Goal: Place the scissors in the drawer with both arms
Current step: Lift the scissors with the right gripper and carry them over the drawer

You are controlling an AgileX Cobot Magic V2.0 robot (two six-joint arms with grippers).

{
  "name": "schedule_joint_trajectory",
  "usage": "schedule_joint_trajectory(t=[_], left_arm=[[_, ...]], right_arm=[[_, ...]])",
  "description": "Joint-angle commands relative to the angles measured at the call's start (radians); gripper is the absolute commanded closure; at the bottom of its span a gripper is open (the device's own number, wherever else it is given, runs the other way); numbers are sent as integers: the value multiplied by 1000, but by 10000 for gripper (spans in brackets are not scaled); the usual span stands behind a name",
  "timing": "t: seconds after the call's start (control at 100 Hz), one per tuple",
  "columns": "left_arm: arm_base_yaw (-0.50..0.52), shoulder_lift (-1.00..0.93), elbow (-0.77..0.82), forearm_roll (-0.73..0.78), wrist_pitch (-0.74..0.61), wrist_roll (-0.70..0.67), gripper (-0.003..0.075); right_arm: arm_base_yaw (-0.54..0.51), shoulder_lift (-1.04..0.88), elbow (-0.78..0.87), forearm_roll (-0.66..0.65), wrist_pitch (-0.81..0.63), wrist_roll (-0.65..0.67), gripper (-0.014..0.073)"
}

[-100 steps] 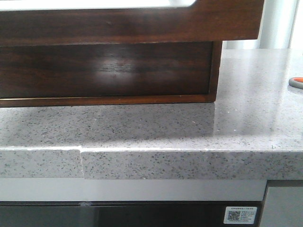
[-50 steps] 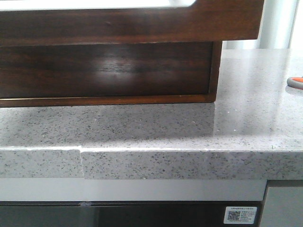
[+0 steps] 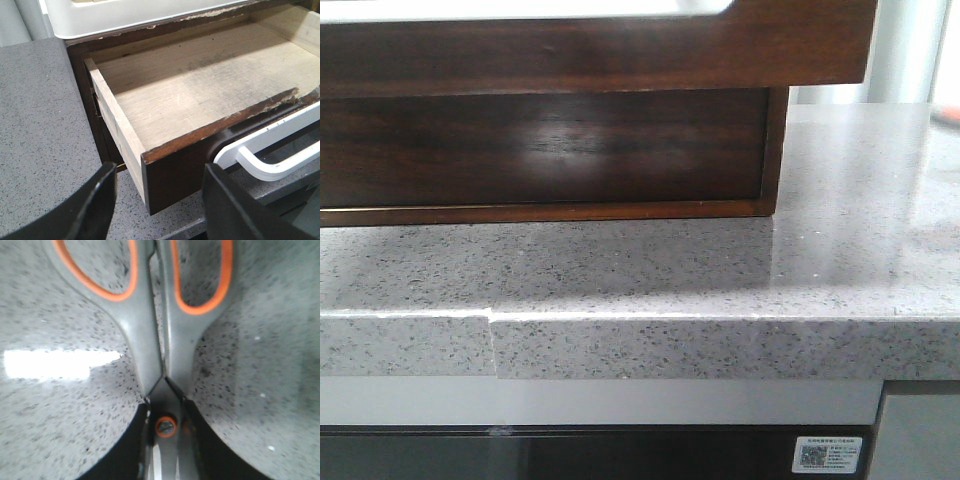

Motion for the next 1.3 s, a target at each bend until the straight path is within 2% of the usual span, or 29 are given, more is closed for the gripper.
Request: schedule_joint_trajectory(t=[0.0,0.27,0.47,0.72,0.98,1.13,1.29], left_arm=[[-6,16,-34,-18,-75,-8,353],[-6,16,-34,-18,-75,-8,353],[-6,16,-34,-18,-75,-8,353],[-6,16,-34,-18,-75,-8,353],[-6,16,-31,-18,-80,-8,353],[-6,16,-31,-18,-80,-8,353],[-6,16,-31,-18,-80,-8,353]], right_arm=[[-2,-87,-54,-2,-2,-27,647],[0,-254,-153,96,-10,-156,647],[54,-354,-210,271,-73,-395,647],[253,-386,-235,450,-146,-711,647],[547,-354,-235,462,-286,-995,647],[653,-283,-235,462,-311,-1049,647],[686,-189,-235,460,-313,-1051,647]])
